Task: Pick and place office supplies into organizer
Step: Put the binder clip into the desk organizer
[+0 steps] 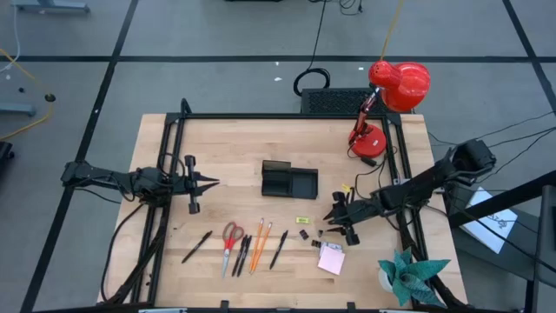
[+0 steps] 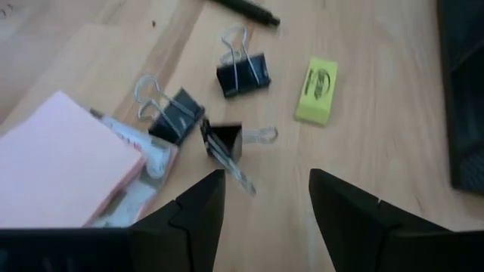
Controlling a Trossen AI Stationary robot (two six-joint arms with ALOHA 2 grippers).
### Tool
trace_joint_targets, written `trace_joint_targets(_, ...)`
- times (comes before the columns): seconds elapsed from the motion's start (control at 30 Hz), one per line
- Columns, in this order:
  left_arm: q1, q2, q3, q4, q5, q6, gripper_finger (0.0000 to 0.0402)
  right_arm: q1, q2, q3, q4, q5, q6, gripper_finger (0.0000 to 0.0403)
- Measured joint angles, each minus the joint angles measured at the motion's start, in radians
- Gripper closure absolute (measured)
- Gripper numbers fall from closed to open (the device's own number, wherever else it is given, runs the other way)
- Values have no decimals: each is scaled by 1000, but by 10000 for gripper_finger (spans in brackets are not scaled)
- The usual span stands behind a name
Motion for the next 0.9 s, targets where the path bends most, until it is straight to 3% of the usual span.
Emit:
trace_joint_targets(0.4,0,0,0,-15,-51,-2,366,0,110,0,68,-1,19,218)
trace_joint_targets(0.77,0,0,0,-15,-51,-2,366,0,136,0,98,0,17,219)
trace_joint_targets(0.9,0,0,0,-15,-51,-2,366,0,136,0,96,0,16,237)
